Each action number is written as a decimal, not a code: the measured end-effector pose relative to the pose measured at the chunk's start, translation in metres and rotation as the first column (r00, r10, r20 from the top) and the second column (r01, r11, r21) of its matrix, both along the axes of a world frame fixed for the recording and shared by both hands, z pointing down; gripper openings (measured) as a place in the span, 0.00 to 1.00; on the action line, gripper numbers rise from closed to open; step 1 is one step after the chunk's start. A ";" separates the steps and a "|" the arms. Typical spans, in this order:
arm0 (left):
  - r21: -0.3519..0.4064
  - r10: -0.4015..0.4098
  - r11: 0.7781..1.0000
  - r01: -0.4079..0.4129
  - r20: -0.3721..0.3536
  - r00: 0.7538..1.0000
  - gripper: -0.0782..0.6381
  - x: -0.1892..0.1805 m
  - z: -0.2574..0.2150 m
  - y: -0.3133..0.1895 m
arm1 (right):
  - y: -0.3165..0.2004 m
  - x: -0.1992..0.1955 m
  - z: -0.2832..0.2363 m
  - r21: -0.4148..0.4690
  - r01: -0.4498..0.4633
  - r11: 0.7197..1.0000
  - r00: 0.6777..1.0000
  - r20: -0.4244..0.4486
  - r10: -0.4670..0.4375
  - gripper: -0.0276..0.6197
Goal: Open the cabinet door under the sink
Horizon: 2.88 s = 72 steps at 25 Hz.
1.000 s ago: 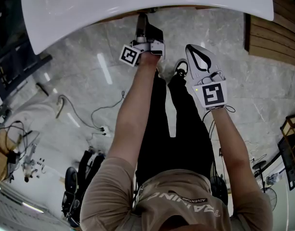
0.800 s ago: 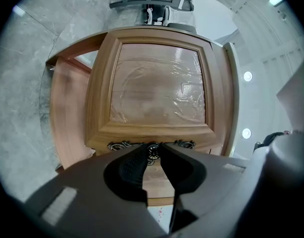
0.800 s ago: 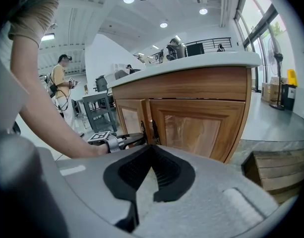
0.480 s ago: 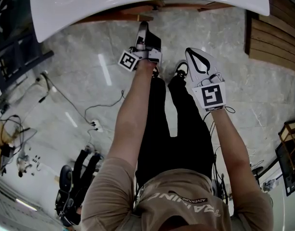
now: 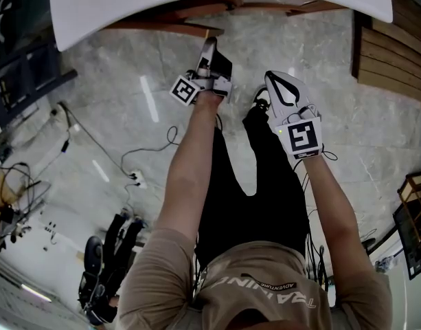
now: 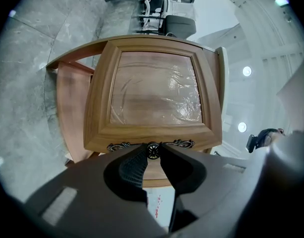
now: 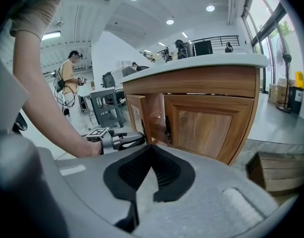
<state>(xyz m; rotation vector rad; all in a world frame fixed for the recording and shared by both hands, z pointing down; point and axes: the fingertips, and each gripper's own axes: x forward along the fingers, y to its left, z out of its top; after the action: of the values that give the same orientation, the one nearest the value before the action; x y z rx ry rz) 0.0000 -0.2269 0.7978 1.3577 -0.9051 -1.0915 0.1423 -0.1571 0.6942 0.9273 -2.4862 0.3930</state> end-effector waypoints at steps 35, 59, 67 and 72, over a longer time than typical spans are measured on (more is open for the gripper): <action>-0.071 0.417 0.908 -0.412 0.066 0.907 0.24 -0.085 0.015 0.128 | 0.086 -0.129 0.003 -0.113 -0.069 0.991 0.997 0.029 0.072 0.05; -0.079 0.562 0.827 -0.556 0.107 0.820 0.25 -0.192 0.017 0.160 | 0.123 -0.213 0.010 -0.152 -0.081 0.985 0.997 -0.002 0.081 0.05; -0.144 0.517 0.852 -0.504 0.082 0.852 0.25 -0.198 0.016 0.162 | 0.125 -0.228 -0.003 -0.159 -0.086 0.984 0.996 0.008 0.089 0.05; -0.190 0.415 0.898 -0.398 0.062 0.908 0.25 -0.195 0.006 0.167 | 0.129 -0.226 -0.017 -0.149 -0.057 0.987 0.998 0.002 0.058 0.05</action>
<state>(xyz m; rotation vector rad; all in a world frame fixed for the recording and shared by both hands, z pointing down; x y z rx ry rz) -0.1952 -0.0598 0.8042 1.3862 -0.7244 -0.6113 -0.0835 -0.0279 0.6771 0.9397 -2.4020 0.5933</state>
